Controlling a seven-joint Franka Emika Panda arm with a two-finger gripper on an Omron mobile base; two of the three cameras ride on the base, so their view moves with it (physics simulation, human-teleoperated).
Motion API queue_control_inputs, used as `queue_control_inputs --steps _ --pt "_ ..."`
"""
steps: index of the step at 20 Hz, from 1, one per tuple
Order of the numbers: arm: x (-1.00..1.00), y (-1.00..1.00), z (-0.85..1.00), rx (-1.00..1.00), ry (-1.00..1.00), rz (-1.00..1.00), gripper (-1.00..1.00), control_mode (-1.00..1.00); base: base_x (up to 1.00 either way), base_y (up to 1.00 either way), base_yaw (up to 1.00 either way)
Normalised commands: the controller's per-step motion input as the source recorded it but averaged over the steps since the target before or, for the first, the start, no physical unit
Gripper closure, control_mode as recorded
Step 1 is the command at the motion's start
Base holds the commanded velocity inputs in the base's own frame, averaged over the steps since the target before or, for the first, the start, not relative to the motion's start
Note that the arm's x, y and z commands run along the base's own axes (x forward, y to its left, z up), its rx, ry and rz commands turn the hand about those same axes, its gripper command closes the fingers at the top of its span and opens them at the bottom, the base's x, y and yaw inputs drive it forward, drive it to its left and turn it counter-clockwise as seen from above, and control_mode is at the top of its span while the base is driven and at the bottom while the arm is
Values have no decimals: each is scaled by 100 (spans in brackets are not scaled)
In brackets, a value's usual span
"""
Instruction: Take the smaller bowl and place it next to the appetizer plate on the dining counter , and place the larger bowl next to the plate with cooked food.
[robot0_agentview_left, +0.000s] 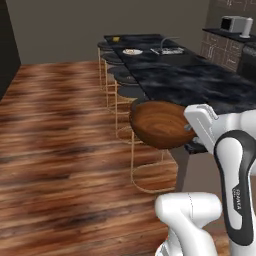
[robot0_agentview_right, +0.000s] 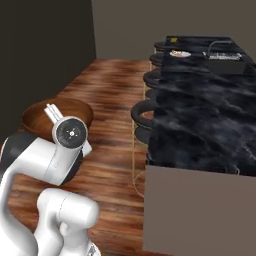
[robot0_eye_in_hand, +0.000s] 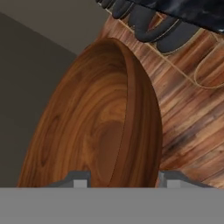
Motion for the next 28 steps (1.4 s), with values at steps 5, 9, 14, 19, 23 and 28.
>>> queue_control_inputs --steps 5,9,14,19,23,28 --pt "0 0 0 0 0 0 100 100 100 100 -11" --pt "0 0 0 0 0 0 100 100 100 99 -27" --pt "0 0 0 0 0 0 100 100 100 91 -45" --pt "0 0 0 0 0 0 100 100 100 98 -47" --pt "0 0 0 0 0 0 100 100 100 100 -44" --pt "0 0 0 0 0 0 100 100 100 99 -47"
